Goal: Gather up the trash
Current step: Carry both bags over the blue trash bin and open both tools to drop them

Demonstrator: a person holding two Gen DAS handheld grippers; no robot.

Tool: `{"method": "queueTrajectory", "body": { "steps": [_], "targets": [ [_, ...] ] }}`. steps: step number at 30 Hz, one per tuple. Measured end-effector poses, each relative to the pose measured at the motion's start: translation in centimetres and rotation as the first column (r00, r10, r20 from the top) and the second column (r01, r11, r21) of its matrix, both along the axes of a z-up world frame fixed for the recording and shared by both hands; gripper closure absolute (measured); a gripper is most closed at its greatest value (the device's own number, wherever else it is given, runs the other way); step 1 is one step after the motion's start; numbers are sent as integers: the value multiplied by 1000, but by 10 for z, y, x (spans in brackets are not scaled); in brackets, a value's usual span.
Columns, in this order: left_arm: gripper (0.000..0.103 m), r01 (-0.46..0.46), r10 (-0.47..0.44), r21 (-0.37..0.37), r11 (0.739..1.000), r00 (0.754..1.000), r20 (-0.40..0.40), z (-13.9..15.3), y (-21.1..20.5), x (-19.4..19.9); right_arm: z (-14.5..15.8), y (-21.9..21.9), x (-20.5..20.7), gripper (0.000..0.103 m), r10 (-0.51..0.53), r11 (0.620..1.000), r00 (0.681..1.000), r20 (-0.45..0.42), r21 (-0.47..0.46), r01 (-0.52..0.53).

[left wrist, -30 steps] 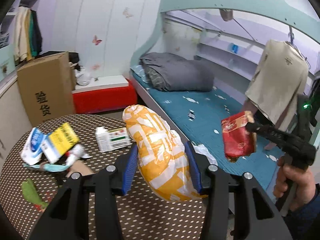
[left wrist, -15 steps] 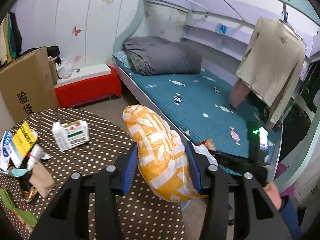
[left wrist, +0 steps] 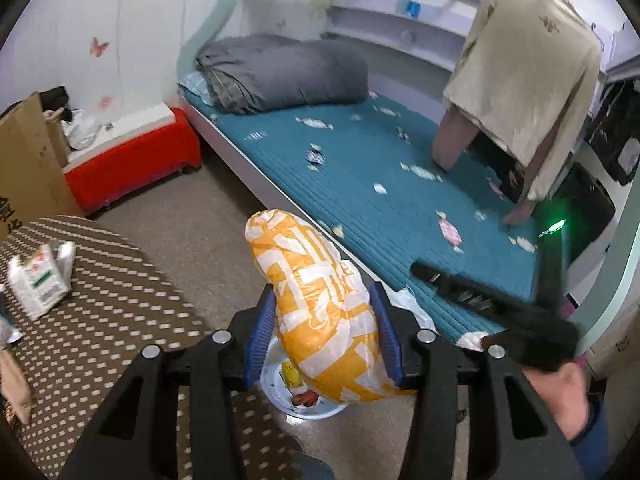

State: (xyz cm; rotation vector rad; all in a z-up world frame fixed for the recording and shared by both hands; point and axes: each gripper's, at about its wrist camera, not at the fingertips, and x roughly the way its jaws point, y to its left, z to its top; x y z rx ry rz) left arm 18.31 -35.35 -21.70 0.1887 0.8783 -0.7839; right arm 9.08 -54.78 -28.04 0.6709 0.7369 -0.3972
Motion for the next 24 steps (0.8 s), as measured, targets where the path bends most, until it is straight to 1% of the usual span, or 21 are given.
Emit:
{"method": "queueTrajectory", "body": {
  "steps": [4, 6, 7, 8, 11, 16, 20, 24],
  "targets": [
    [52, 23, -21, 39, 999, 999, -49, -19, -24, 9, 23, -5, -8, 17, -9, 1000, 998, 59, -26, 11],
    [40, 41, -35, 71, 997, 996, -82, -30, -35, 16, 31, -5, -10, 16, -11, 999, 997, 76, -32, 14],
    [26, 47, -40, 74, 996, 995, -90, -33, -39, 18, 34, -5, -11, 15, -12, 999, 996, 84, -35, 15],
    [17, 47, -40, 77, 996, 995, -87, -35, -42, 21, 37, -5, -12, 14, -12, 999, 996, 89, -39, 16],
    [16, 28, -21, 86, 996, 997, -75, -36, -42, 23, 40, -5, -14, 12, -14, 999, 996, 91, -48, 18],
    [14, -13, 16, 59, 998, 998, -60, -26, -28, 22, 39, -2, -16, 6, -21, 998, 997, 81, -53, 25],
    [14, -34, 36, 59, 998, 999, -23, -15, -16, 16, 40, 5, -16, 6, -31, 997, 998, 58, -71, 36],
    [13, -46, 45, 42, 998, 999, 9, -1, -5, 9, 48, 16, -17, 6, -34, 994, 998, 48, -101, 39]
  ]
}}
